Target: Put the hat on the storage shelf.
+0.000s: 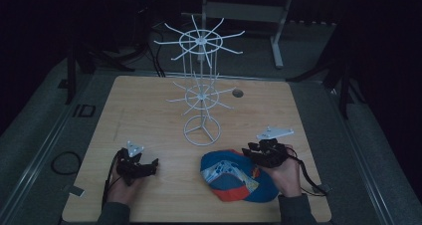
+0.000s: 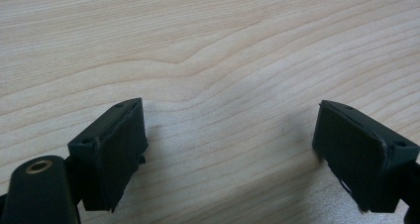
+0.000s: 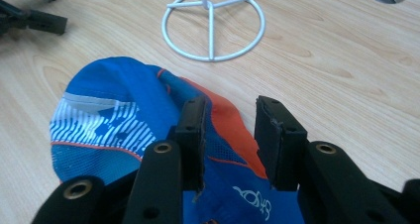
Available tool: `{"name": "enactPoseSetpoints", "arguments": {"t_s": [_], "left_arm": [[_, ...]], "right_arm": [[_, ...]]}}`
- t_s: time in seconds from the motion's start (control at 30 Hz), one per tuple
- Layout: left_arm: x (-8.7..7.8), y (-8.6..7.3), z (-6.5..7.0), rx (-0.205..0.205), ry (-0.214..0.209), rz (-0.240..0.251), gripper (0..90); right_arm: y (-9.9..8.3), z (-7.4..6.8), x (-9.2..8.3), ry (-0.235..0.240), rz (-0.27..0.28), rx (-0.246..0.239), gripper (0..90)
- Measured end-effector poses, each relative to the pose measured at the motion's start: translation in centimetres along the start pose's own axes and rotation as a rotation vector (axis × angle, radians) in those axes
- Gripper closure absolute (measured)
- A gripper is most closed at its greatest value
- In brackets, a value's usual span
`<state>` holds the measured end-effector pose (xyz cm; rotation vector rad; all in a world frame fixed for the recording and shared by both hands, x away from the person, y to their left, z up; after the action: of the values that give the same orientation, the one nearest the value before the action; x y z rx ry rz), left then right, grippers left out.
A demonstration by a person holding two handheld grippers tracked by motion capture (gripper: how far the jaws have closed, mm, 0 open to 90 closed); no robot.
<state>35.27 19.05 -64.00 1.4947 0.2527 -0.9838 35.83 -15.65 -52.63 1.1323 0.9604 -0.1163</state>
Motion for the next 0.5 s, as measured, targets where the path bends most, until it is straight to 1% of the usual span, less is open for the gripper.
{"name": "enactPoseSetpoints", "arguments": {"t_s": [0.03,0.13,0.2,0.27,0.37,0.4,0.43,0.5], "left_arm": [[0.00,0.00,0.00,0.000,0.000,0.000,13.8],[0.00,0.01,-0.03,-0.004,0.002,0.001,14.1],[-0.02,0.00,-0.03,-0.004,0.002,0.000,14.1],[-0.01,0.00,-0.02,-0.004,0.002,0.000,14.1],[-0.01,0.01,-0.01,-0.008,0.002,0.003,14.1],[-0.01,0.01,-0.01,-0.008,0.002,0.003,14.1],[-0.03,-0.01,0.00,-0.010,0.003,0.005,14.2],[-0.04,-0.02,-0.01,-0.010,0.003,0.004,14.2]], "right_arm": [[0.09,-0.06,-0.05,0.004,0.001,-0.004,65.0],[0.44,0.05,-0.06,-0.002,-0.012,-0.042,65.3],[0.60,0.11,-0.09,-0.002,-0.014,-0.051,65.3],[0.95,0.19,-0.12,0.005,-0.015,-0.071,64.7],[0.91,0.08,-0.02,0.017,-0.034,-0.079,63.0],[0.91,0.08,-0.02,0.017,-0.034,-0.079,63.0],[0.92,-0.01,0.07,0.022,-0.040,-0.091,62.3],[0.94,-0.10,0.10,0.027,-0.041,-0.093,62.0]]}}
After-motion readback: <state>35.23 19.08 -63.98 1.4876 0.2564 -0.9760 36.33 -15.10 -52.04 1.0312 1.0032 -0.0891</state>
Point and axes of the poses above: each handheld gripper's, and its own axes: x roughly forward along the jaws, y roughly out of its top, z roughly to its right, the point moved 10 cm from there along x, roughly forward along the jaws, and after that the axes turned 10 degrees about -y, right-handed, at the moved point
